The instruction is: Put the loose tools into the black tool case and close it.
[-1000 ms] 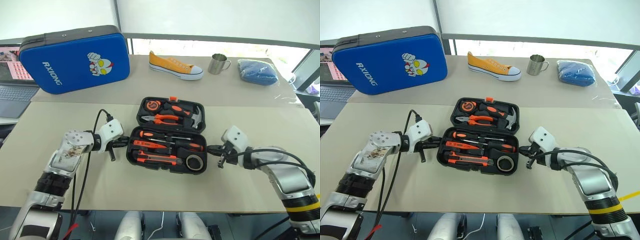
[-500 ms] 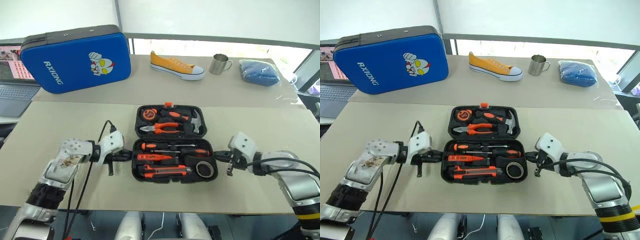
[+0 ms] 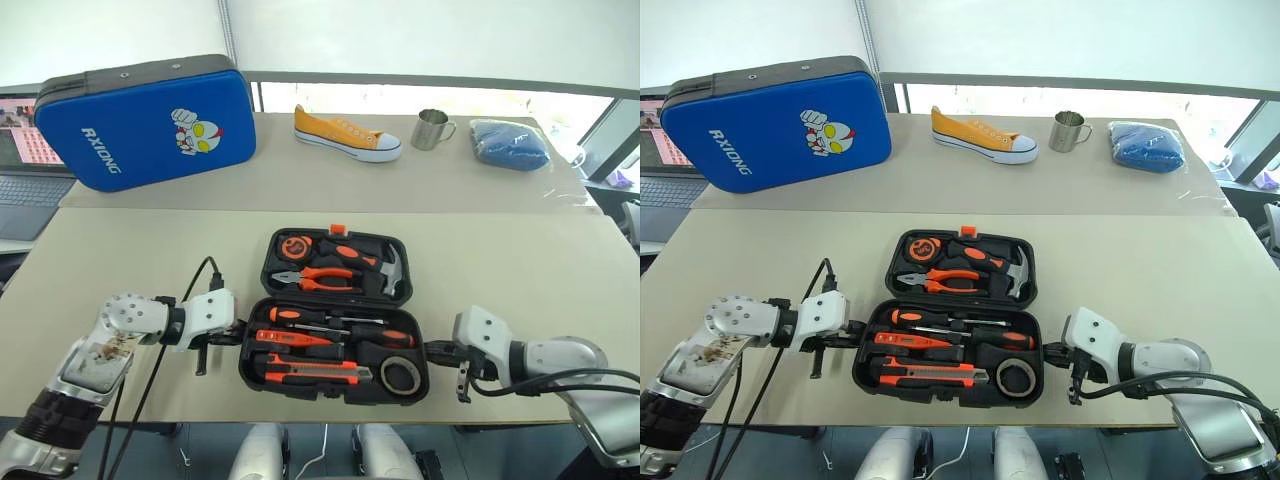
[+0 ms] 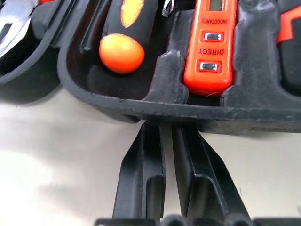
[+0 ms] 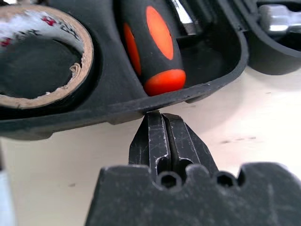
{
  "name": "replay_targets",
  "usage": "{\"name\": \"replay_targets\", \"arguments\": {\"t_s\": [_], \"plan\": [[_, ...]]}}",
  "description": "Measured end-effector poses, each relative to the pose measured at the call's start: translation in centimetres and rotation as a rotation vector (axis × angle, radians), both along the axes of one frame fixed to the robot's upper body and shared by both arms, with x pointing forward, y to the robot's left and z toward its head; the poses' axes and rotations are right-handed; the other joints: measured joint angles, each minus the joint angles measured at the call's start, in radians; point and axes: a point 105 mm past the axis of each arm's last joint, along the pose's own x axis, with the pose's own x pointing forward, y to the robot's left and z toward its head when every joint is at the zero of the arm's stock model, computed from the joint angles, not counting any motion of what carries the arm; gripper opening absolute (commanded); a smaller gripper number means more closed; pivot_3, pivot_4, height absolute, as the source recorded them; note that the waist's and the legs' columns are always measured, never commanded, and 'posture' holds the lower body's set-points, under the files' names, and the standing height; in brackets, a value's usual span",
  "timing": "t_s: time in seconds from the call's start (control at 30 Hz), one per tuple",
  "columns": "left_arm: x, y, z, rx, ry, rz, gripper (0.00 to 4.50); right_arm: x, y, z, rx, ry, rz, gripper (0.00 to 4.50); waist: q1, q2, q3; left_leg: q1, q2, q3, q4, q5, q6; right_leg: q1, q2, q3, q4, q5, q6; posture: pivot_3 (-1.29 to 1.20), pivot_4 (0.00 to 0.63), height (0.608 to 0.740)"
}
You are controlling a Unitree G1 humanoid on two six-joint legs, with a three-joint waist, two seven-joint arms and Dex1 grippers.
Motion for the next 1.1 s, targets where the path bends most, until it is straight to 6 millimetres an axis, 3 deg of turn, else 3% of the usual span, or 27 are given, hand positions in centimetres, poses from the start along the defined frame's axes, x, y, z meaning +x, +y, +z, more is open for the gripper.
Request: {"name": "replay_targets", "arguments": {"t_s": [0.17, 0.23, 0.37, 0.47, 0.6, 0.8, 1.0, 1.1], "plan": [[0.5, 2.4, 0.4, 0.05, -0.012, 0.064, 0.47, 0.4, -1.7, 0.7, -0.035, -0.019, -0.056, 0.0, 0.0, 0.0, 0.0, 0.003, 0.002, 0.002, 0.0, 0.0, 0.0, 0.002, 0.001, 0.0, 0.001, 0.0, -0.001, 0.0, 0.15, 0.74], [0.9, 3.8, 0.6, 0.057, 0.006, 0.134, 0.98, 1.0, -3.0, 1.4, -0.035, -0.033, -0.114, 0.0, -0.001, 0.0, 0.0, 0.004, 0.003, 0.003, 0.0, 0.0, 0.0, 0.002, 0.002, 0.0, 0.001, 0.001, -0.002, 0.0, 0.15, 0.74], [3.6, 5.7, 1.8, -0.089, 0.127, 0.442, 2.26, 3.1, -4.1, 3.3, 0.028, -0.034, -0.223, 1.12, 0.004, 0.0, 0.0, 0.003, 0.006, 0.003, 0.002, 0.0, 0.0, 0.002, 0.005, 0.0, 0.001, 0.002, -0.003, 0.0, 0.15, 0.74], [5.9, 4.2, 4.3, -0.269, 0.215, 0.555, 3.29, 4.6, -3.4, 5.4, 0.105, -0.034, -0.248, 2.1, 0.011, -0.001, 0.001, -0.002, 0.004, 0.002, 0.004, 0.001, -0.001, -0.001, 0.005, 0.0, 0.002, 0.002, -0.002, 0.0, 0.15, 0.74], [7.5, 1.3, 7.1, -0.437, 0.389, 0.615, 3.32, 6.7, -2.0, 7.6, 0.215, 0.037, -0.293, 3.46, 0.01, -0.002, 0.001, -0.004, 0.002, 0.001, 0.003, 0.0, -0.001, -0.003, 0.003, 0.0, 0.003, 0.002, -0.002, 0.0, 0.15, 0.74], [7.8, -0.3, 5.5, -0.397, 0.49, 0.651, 3.32, 8.0, -0.3, 6.2, 0.29, 0.264, -0.359, 3.46, 0.004, -0.002, 0.001, -0.008, 0.0, 0.0, 0.002, 0.001, -0.001, -0.009, 0.002, 0.0, 0.008, 0.001, -0.002, 0.0, 0.15, 0.74], [8.4, -0.9, 4.6, -0.343, 0.477, 0.64, 3.32, 9.3, 0.0, 5.0, 0.269, 0.308, -0.409, 3.46, 0.008, -0.002, 0.001, -0.011, -0.003, 0.0, 0.003, 0.002, -0.002, -0.014, -0.001, 0.001, 0.01, 0.001, -0.002, 0.0, 0.15, 0.74], [8.6, -1.5, 4.2, -0.335, 0.467, 0.612, 2.66, 9.5, 0.1, 4.0, 0.259, 0.337, -0.43, 3.49, 0.01, -0.002, 0.001, -0.014, -0.004, 0.0, 0.003, 0.002, -0.002, -0.018, -0.001, 0.001, 0.012, 0.001, -0.002, 0.0, 0.15, 0.74]]}}
